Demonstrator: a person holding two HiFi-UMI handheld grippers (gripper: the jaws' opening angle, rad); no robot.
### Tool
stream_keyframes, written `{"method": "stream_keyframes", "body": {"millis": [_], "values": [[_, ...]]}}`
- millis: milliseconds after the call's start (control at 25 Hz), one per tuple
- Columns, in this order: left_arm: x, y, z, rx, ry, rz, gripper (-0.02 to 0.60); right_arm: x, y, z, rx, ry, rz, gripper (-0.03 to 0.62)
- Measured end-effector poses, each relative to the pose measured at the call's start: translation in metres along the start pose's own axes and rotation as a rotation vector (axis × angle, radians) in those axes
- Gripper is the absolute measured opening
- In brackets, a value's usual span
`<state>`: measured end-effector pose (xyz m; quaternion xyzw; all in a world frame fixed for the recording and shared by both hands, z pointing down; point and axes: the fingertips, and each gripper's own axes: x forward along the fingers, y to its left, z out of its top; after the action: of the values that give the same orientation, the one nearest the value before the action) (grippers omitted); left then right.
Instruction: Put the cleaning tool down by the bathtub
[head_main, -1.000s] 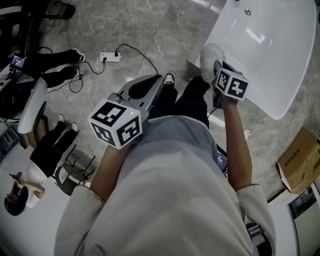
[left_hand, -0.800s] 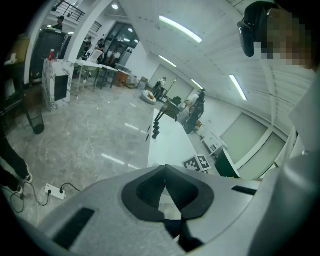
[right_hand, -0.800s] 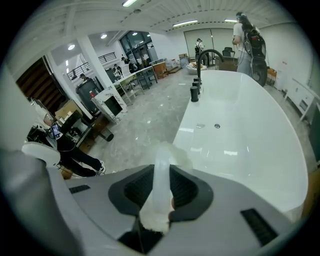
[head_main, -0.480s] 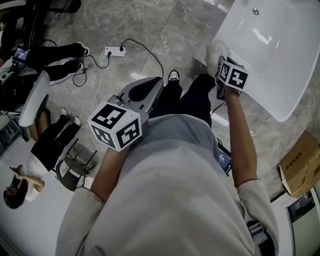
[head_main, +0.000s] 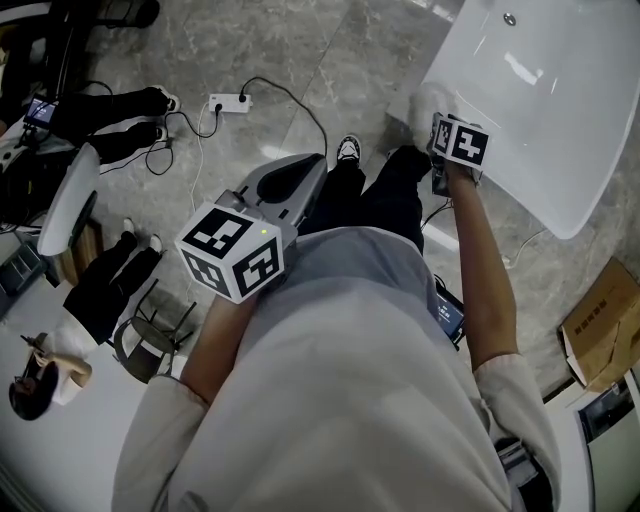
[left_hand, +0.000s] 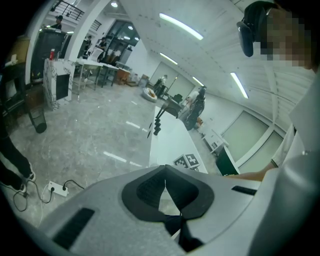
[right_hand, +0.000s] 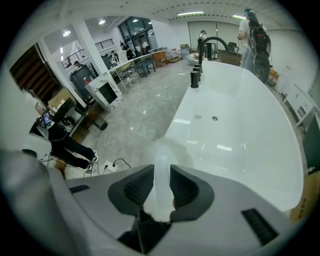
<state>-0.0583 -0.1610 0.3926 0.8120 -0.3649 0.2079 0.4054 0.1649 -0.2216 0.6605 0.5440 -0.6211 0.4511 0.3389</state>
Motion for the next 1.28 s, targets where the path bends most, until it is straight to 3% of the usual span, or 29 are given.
{"method": "stream_keyframes", "body": {"millis": [480, 1280], "values": [[-0.002, -0.002, 0.007, 0.006, -0.02, -0.023, 0.006, -0.012, -0.001, 0.003, 0.014, -0.003, 0.011, 0.121], [-0.004, -0.016, 0.022, 0.039, -0.075, -0.091, 0.006, -0.071, 0.012, 0.003, 0.028, -0.073, 0.067, 0.11]]}}
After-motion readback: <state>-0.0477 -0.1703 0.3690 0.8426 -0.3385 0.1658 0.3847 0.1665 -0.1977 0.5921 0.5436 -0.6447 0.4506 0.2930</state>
